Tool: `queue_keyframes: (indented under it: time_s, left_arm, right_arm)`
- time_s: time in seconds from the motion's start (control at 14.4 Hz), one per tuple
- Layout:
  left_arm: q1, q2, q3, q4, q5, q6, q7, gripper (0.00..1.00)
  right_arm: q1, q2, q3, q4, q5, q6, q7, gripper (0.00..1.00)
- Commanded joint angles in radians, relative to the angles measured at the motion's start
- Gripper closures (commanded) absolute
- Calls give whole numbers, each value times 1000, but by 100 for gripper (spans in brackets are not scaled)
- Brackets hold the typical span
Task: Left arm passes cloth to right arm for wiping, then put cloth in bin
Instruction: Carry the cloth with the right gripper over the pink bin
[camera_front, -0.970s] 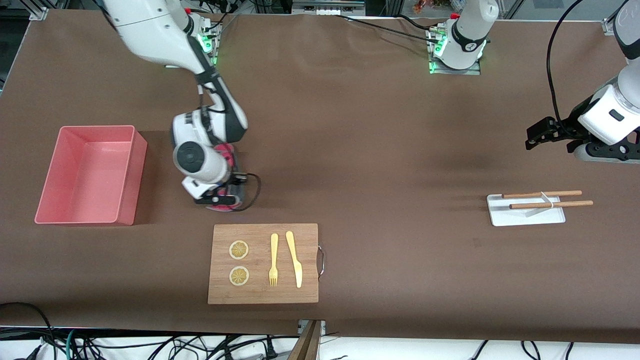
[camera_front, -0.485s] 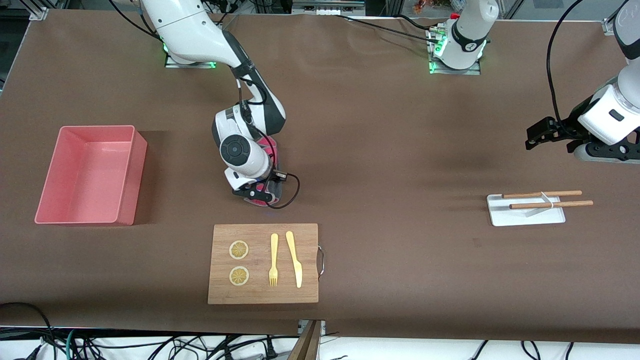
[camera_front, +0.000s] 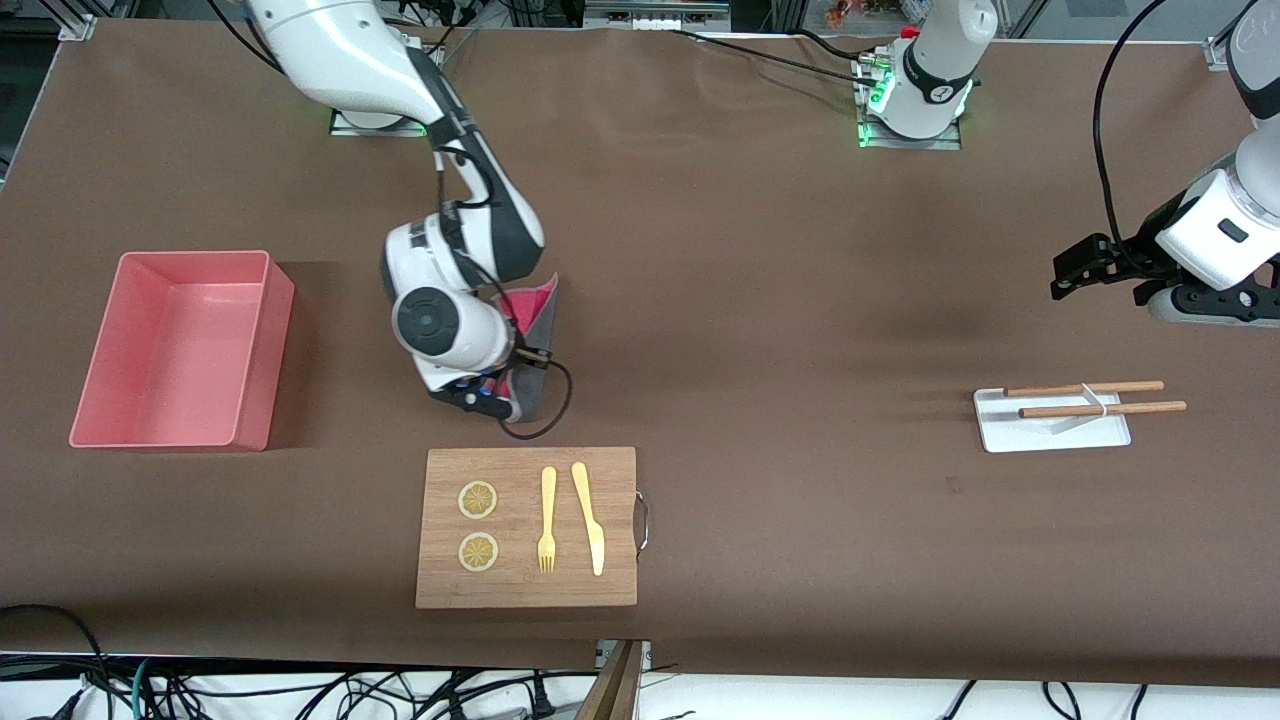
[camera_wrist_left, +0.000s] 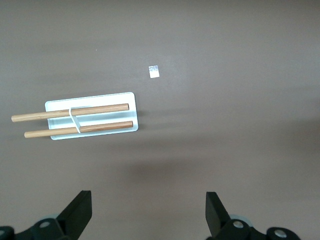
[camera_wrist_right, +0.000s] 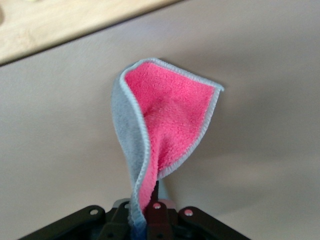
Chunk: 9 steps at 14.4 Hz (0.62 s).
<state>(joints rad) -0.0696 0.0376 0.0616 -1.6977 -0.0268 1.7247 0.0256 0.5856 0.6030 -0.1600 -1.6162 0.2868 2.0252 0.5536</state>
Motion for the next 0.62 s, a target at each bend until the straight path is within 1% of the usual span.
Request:
queue_keyframes:
  time_s: [0.0, 0.07, 0.14, 0.21, 0.42, 0.48, 0.55]
  left_arm:
    - [5, 2, -2, 9, -12, -5, 20, 0]
    - [5, 2, -2, 9, -12, -5, 20, 0]
    - [5, 2, -2, 9, -12, -5, 20, 0]
    - [5, 2, -2, 9, -12, -5, 20, 0]
    - [5, 2, -2, 9, -12, -5, 20, 0]
    - [5, 2, -2, 9, -12, -5, 20, 0]
    - [5, 2, -2, 9, -12, -5, 20, 0]
  right_arm:
    - [-119, -139, 14, -66, -38, -104, -142, 100]
    - [-171, -179, 16, -86, -43, -115, -182, 100]
    - [-217, -221, 16, -105, -60, -144, -264, 100]
    - [-254, -261, 17, -110, -84, -187, -368, 100]
    - [-386, -345, 17, -116, -95, -278, -565, 100]
    - [-420, -377, 17, -137, -138, -290, -617, 100]
    - [-437, -414, 17, -164, -205, -292, -647, 100]
